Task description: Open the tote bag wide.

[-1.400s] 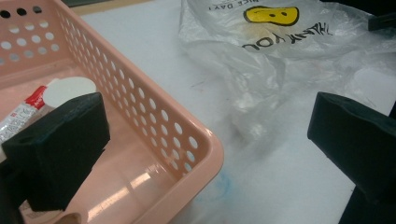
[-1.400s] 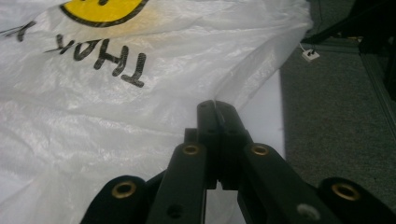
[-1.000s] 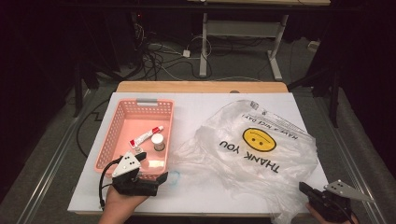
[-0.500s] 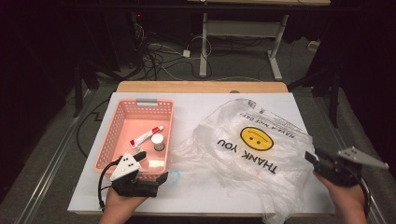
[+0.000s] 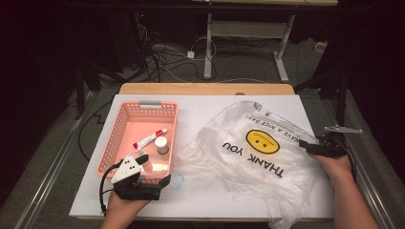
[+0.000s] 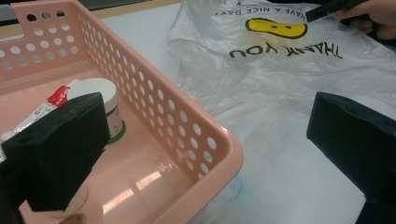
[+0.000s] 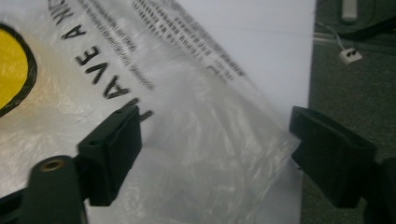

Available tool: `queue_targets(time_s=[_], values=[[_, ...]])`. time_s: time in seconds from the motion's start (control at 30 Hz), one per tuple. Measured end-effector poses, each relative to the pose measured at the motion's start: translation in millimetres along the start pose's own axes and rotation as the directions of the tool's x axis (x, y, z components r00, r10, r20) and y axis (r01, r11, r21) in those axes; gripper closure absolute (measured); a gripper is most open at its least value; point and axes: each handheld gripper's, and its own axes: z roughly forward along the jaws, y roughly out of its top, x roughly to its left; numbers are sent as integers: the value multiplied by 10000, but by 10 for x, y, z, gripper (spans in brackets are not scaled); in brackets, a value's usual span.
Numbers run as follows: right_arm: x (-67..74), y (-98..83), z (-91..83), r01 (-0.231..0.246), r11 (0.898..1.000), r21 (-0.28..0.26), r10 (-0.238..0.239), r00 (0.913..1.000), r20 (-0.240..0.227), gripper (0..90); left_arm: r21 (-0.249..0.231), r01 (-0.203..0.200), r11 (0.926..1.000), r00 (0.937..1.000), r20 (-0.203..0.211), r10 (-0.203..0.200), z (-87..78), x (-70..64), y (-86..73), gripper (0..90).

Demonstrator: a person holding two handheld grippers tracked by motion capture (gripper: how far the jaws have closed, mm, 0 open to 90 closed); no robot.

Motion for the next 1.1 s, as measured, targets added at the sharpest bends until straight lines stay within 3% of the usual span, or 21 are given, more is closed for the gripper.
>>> queue_targets(time_s=[0.1,0.17,0.23,0.33,0.43,0.53,0.7,0.83,0.97,1.0,1.1], values=[[62,11,7,717,9968,345,-711,9973,-175,376,-55,63,10000,10000,-16,-63,-12,6,4,0],[127,-17,13,1313,9899,543,-1316,9913,26,497,-69,69,10000,10000,-22,-69,-16,5,6,0],[155,-38,-8,1517,9875,435,-1515,9884,-75,689,-58,54,10000,10000,-17,-54,-14,-1,4,0],[198,-55,-23,1726,9841,421,-1710,9845,-390,866,-50,96,9999,10000,28,-96,0,-7,3,0],[204,-64,-40,1513,9880,306,-1502,9880,-348,888,2,61,10000,9999,83,-61,14,-17,5,0],[130,-65,-82,859,9963,-37,-859,9962,-110,894,44,23,10000,9999,112,-24,24,-27,3,0],[20,-65,-125,283,9989,-366,-271,9991,335,895,46,40,10000,9999,128,-40,25,-23,0,0],[-86,-55,-181,-230,9973,-699,284,9966,774,895,28,59,10000,9999,125,-59,24,-11,-2,0],[-129,-67,-246,-705,9927,-980,825,9889,1237,895,-27,127,9999,9998,148,-126,25,-2,-3,0],[-132,-84,-262,-846,9906,-1071,960,9897,1065,894,-41,134,9999,9998,158,-133,25,-2,-3,0],[-83,-136,-280,-726,9921,-1025,843,9898,1148,890,-62,93,9999,9998,186,-91,20,-4,0,0]])
